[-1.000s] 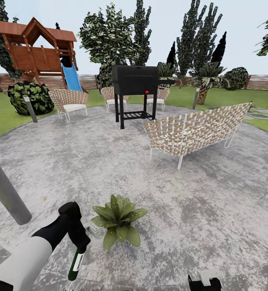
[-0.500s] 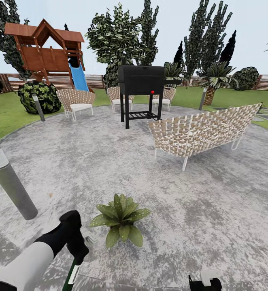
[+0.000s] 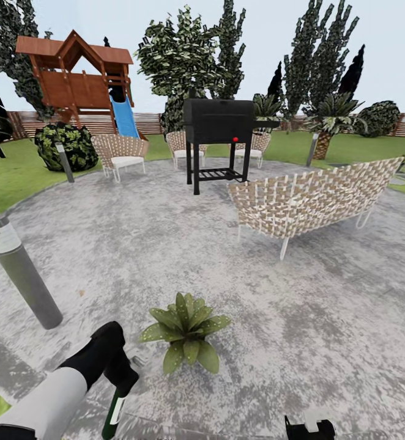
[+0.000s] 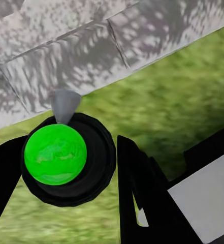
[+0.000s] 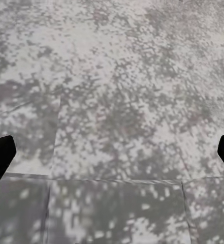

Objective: Pick up the pesticide atomizer in the garden and spray insectifuge to fully cover both potted plants in the garden.

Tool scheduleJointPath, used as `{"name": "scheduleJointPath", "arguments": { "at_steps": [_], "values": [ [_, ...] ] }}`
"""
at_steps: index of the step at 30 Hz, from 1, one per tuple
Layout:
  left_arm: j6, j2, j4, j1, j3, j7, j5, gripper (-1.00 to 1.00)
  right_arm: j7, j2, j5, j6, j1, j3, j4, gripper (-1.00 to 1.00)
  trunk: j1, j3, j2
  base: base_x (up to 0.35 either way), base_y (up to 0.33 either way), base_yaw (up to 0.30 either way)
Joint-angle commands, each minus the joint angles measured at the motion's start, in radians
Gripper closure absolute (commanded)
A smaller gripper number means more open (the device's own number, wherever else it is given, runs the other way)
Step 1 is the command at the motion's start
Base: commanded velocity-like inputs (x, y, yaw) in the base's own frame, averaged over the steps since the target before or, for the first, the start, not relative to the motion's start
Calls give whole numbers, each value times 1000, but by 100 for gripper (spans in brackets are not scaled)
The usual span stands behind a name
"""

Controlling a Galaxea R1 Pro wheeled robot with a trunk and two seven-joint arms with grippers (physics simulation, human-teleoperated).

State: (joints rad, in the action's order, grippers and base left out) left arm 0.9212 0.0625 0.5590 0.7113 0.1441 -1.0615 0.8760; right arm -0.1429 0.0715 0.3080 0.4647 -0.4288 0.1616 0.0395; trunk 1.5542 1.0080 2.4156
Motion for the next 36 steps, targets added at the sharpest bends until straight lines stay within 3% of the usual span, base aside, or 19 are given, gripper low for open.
{"name": "scheduleJointPath", "arguments": {
  "at_steps": [1, 7, 17, 26, 32, 36],
  "values": [
    [4, 0, 1, 0, 3, -10, 9, 100, -4, 0, 11, 3, -1, 7, -1, -100, 0, 1, 0, 0, 0, 261],
    [2, 3, -2, 0, 3, -9, 10, 100, -4, 0, 11, 3, -1, 7, -1, -100, 0, 1, 0, 72, -58, 244],
    [1, -3, -19, 0, 5, -8, 21, 100, -4, 0, 11, 3, -1, 7, -1, -100, 0, 1, 0, 167, -214, 31],
    [2, -3, -25, 0, 4, 42, 9, 100, -4, 0, 11, 3, -1, 7, -1, -100, 0, 1, 0, -183, -229, 264],
    [6, -7, -5, 6, 4, 3, 5, 100, -4, -1, 11, 3, -1, 7, -1, -100, 0, 1, 0, -225, -209, 277],
    [5, -6, 52, 11, 7, -41, 6, 100, -4, -1, 11, 3, -1, 6, -1, -100, 0, 1, 0, -230, -203, 277]
  ]
}}
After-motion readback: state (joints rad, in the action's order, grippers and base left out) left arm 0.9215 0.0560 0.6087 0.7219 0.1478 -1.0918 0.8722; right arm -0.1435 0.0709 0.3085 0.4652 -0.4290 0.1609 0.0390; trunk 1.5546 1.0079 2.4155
